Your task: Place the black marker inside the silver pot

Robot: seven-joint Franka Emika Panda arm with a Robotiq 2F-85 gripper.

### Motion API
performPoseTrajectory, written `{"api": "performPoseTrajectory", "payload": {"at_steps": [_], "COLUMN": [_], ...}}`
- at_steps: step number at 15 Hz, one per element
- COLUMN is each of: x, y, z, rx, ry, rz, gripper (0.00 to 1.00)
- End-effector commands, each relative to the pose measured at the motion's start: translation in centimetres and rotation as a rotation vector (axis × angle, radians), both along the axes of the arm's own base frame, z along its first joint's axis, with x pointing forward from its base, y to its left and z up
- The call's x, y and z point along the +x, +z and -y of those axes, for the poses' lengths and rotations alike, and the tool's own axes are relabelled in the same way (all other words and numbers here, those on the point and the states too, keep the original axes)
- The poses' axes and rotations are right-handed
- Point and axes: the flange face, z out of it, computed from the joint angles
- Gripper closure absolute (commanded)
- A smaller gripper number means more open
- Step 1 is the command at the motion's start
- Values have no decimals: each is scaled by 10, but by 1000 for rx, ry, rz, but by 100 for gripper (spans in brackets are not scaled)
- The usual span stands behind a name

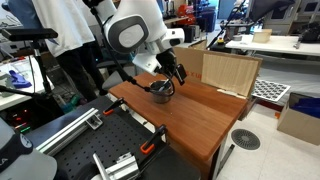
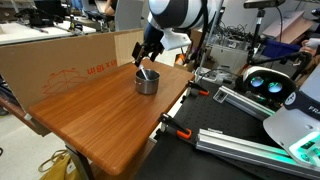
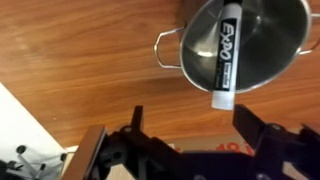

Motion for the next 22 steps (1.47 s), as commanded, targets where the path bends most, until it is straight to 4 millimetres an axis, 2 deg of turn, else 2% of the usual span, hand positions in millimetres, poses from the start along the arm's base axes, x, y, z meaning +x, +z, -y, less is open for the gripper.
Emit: {"api": "performPoseTrajectory", "payload": {"at_steps": [1,5,8,11,12,22], "x": [5,5,-3,-14,-5,-6], "y": [15,47,68,72,66,65], "z": [-3,-5,-2,7,6,6], "rx": [29,65,85,84,71,76], "ry": [-12,-32,-28,-19,-18,-13], "rz": [-21,39,36,-56,-8,-17], "gripper": [0,0,0,0,0,0]}}
